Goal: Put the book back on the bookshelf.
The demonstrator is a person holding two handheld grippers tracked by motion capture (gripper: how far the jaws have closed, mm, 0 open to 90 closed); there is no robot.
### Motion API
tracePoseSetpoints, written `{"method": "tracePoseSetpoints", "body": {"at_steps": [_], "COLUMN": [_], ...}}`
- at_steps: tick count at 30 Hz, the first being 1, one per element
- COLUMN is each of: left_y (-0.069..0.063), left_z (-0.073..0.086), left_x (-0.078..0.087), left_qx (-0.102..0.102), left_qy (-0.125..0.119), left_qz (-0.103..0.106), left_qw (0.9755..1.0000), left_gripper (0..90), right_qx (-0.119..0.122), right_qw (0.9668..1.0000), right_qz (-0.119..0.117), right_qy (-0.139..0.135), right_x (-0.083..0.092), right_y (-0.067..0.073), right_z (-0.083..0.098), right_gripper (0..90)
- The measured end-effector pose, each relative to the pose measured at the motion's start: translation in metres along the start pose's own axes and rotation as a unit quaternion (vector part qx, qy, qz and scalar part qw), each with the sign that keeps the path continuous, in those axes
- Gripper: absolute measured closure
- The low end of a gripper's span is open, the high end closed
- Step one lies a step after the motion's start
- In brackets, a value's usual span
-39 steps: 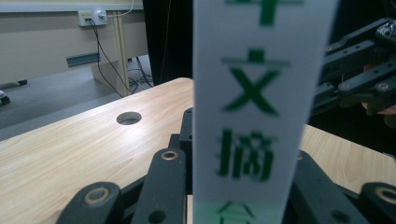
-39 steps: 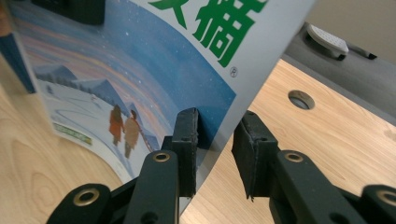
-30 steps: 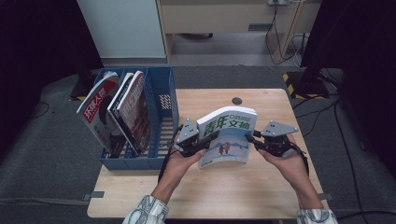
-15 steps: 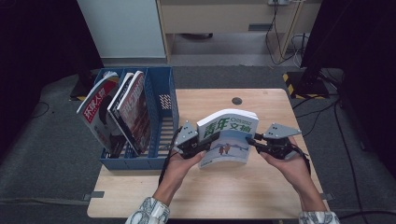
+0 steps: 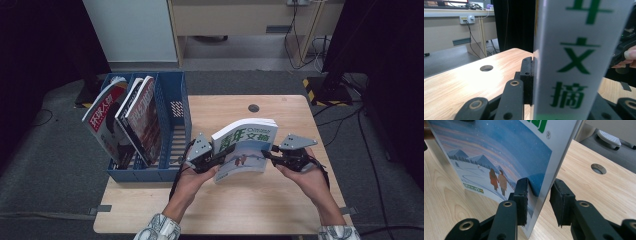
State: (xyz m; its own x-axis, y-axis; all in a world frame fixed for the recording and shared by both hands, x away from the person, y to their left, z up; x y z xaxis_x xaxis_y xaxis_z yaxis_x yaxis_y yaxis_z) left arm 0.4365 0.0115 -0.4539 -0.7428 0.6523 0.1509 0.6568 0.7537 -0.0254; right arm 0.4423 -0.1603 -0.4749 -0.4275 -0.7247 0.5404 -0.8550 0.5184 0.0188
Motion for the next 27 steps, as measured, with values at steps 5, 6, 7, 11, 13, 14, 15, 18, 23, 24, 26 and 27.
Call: {"method": "tracePoseSetpoints", "body": {"at_steps": [5,6,7,11,13,14,15,18,23,24,26,27], "left_y": [-0.001,-0.001,-0.001,-0.001,-0.001,-0.001,-0.001,-0.002,-0.003,-0.003,-0.004,-0.005], "left_z": [0.000,0.000,0.000,0.000,0.000,0.000,0.001,0.001,0.001,0.001,0.001,0.001], "left_x": [0.001,0.001,0.001,0.001,0.001,0.001,0.001,0.002,0.003,0.003,0.003,0.004], "left_qx": [0.001,0.000,0.000,-0.003,-0.005,-0.006,-0.006,-0.006,-0.007,-0.008,-0.009,-0.008], "left_qy": [-0.002,-0.002,-0.002,-0.001,-0.001,-0.002,-0.002,-0.004,-0.005,-0.005,-0.005,-0.006], "left_qz": [0.005,0.006,0.007,0.009,0.011,0.012,0.013,0.015,0.021,0.022,0.026,0.027], "left_qw": [1.0000,1.0000,1.0000,1.0000,0.9999,0.9999,0.9999,0.9999,0.9997,0.9997,0.9996,0.9996], "left_gripper": [72.8,73.0,73.0,73.3,73.4,73.4,73.5,73.5,73.6,73.6,73.7,73.7], "right_qx": [-0.002,-0.002,-0.004,-0.008,-0.007,-0.010,-0.010,-0.007,-0.003,-0.002,0.000,0.001], "right_qw": [1.0000,1.0000,0.9999,0.9999,0.9998,0.9997,0.9997,0.9997,0.9997,0.9997,0.9995,0.9995], "right_qz": [0.000,0.000,0.001,-0.003,-0.005,-0.006,-0.006,-0.007,-0.009,-0.010,-0.011,-0.010], "right_qy": [0.009,0.010,0.009,0.013,0.018,0.020,0.021,0.021,0.023,0.024,0.028,0.029], "right_x": [-0.006,-0.007,-0.007,-0.012,-0.016,-0.018,-0.019,-0.022,-0.025,-0.026,-0.028,-0.029], "right_y": [-0.002,-0.003,-0.004,-0.006,-0.007,-0.008,-0.008,-0.010,-0.013,-0.014,-0.015,-0.015], "right_z": [0.005,0.005,0.006,0.010,0.014,0.017,0.017,0.019,0.019,0.018,0.018,0.018], "right_gripper": [65.5,65.0,64.7,63.8,63.3,62.9,62.6,62.1,60.8,60.3,59.1,58.6]}}
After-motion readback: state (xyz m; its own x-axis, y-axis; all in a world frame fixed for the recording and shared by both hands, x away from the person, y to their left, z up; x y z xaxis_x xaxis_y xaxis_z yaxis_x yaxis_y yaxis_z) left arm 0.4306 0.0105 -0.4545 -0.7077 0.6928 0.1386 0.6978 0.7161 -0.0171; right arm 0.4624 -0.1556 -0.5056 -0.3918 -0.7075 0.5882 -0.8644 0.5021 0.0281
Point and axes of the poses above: each handheld gripper's, and its own axes: x roughly backward along the jaws, z roughly out of its underside, y roughly to its left, the point moved 9 cm from there along -x, roughly forward along the jaws, and after that the axes turned 13 degrees about -z, right-handed, at the moved point
